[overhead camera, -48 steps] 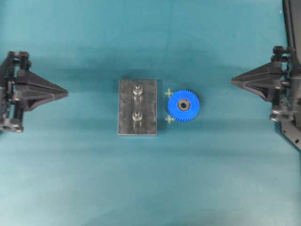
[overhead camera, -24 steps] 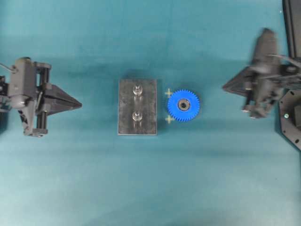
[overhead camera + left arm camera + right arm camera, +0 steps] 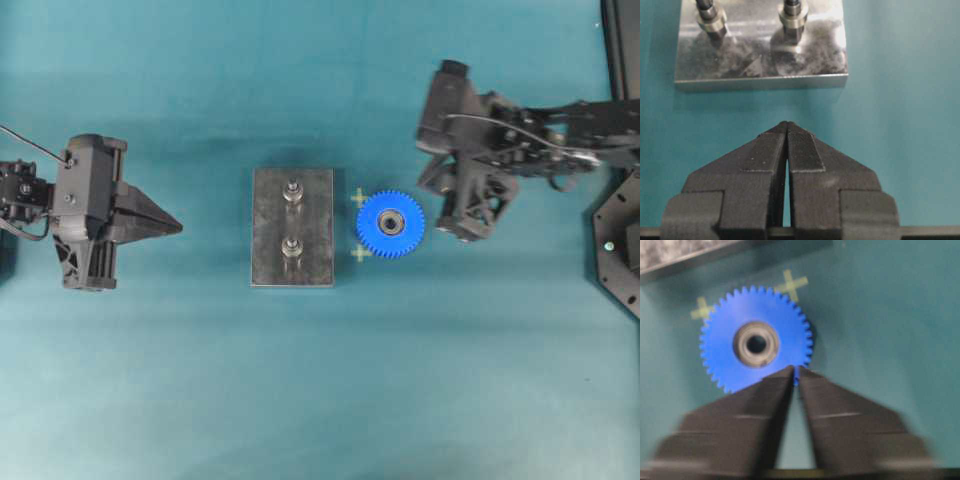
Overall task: Fit the large gear onto the shaft.
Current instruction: 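Move the right gripper over the blue gear and open it, then close the right gripper on the blue gear's rim and lift it, then carry the gear left and align its bearing with the upper shaft, then push the gear down onto the upper shaft with the right gripper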
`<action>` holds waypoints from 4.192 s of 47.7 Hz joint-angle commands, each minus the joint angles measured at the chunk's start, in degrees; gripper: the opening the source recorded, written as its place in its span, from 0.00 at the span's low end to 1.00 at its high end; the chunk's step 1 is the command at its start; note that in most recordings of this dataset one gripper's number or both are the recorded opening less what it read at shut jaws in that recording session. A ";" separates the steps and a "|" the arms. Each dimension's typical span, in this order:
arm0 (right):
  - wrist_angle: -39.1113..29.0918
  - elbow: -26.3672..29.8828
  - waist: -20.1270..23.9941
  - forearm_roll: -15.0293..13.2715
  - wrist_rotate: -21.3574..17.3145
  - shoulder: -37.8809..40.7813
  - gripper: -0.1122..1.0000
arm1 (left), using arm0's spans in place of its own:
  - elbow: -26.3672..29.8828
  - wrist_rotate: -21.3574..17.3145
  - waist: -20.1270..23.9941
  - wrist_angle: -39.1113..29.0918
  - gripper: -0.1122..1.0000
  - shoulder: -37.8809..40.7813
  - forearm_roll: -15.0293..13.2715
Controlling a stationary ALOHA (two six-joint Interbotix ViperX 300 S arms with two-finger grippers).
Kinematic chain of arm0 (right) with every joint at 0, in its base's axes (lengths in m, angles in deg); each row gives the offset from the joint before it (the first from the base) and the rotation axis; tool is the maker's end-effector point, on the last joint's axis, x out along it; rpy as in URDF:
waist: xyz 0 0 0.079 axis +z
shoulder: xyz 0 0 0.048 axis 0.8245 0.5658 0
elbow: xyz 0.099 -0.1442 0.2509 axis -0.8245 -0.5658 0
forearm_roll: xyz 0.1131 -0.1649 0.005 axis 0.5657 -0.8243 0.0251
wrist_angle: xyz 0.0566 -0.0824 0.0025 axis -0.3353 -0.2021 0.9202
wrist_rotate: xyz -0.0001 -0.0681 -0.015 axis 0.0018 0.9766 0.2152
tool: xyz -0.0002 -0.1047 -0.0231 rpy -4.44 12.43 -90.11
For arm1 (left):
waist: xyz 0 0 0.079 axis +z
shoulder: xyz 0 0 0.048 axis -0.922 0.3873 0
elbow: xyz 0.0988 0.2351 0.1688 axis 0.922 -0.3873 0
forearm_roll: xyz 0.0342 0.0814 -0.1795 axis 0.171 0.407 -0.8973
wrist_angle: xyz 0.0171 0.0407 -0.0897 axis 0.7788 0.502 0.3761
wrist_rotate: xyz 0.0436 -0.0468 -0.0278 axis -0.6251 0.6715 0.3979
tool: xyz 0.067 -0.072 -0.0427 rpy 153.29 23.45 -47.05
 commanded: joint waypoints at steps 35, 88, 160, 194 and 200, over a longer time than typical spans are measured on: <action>-6.68 10.46 1.05 0.18 0.09 16.79 0.95 | 1.23 -0.18 -0.44 0.26 0.10 0.44 0.18; -13.27 16.52 0.26 0.26 -0.97 19.86 0.54 | 1.49 0.09 -0.53 0.97 0.10 1.49 0.18; -29.62 48.08 -0.62 0.44 -0.97 31.11 0.54 | 0.79 0.53 -0.97 0.97 0.10 1.67 0.26; -30.15 47.46 -0.44 1.23 -0.97 32.08 0.54 | 0.88 0.53 -0.97 1.05 0.10 1.67 0.18; -29.97 47.46 -0.35 1.23 -1.05 32.17 0.54 | 0.88 0.53 -0.97 1.05 0.10 1.67 0.18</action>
